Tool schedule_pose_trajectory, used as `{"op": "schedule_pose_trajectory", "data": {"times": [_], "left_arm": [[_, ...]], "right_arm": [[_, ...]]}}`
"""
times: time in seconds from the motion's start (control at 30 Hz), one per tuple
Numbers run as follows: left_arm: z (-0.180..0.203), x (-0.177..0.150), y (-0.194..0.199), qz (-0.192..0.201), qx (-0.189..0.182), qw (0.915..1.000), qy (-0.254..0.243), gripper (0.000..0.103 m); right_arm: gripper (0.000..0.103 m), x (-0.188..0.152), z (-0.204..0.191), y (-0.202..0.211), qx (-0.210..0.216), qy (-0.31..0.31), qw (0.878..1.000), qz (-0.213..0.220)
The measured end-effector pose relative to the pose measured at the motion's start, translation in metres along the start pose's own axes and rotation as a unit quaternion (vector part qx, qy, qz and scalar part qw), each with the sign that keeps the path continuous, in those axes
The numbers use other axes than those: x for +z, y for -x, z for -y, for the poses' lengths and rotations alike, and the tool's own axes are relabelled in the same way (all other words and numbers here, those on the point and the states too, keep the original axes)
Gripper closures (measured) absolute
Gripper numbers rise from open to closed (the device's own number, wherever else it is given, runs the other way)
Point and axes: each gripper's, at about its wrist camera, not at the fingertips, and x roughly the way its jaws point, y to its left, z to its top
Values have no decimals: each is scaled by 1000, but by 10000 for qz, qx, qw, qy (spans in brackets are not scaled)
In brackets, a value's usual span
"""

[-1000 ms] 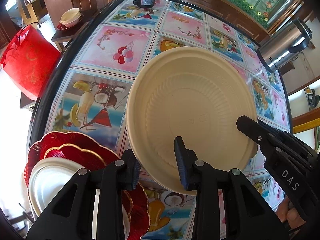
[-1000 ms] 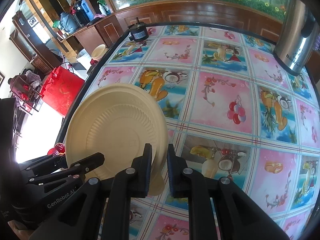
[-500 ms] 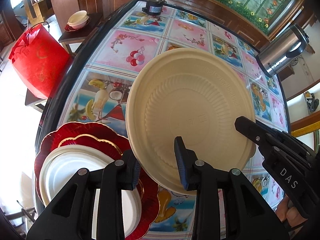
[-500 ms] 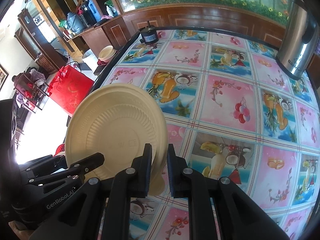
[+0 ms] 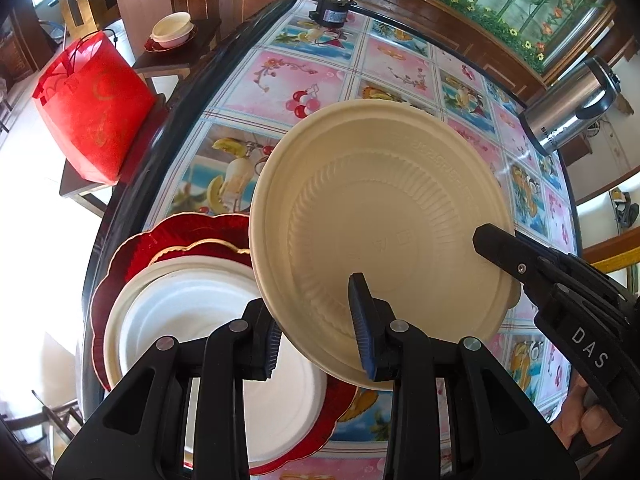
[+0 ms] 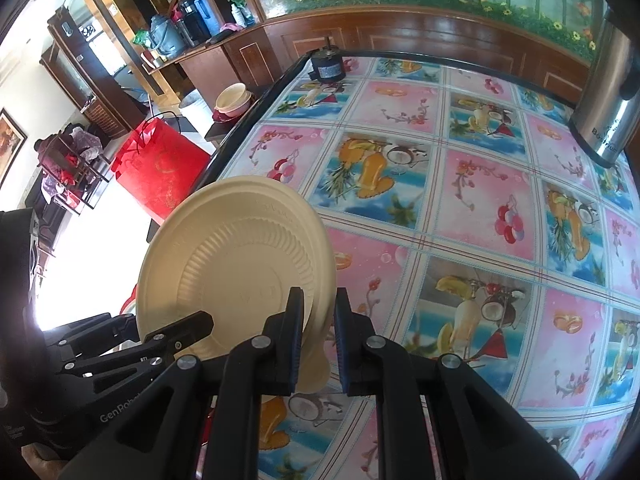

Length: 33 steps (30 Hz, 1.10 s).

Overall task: Organize plates and bowls
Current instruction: 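Carry the beige ribbed bowl with the right gripper toward the stack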

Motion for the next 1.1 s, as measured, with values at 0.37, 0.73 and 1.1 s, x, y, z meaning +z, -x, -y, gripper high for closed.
{"op": "schedule_pose_trajectory", "data": {"times": [0.37, 0.73, 1.1], "left_arm": [[-27, -11, 18, 81, 64, 9998, 151, 72], [-62, -33, 40, 154, 169, 9992, 315, 72], [-89, -58, 52, 166, 231, 9982, 535, 72]], "right_arm": [[90, -3, -29, -1, 180, 157, 9997, -51], [87, -14, -62, -13, 436, 348, 9981, -242], [86, -34, -90, -19, 646, 594, 9951, -445]]}}
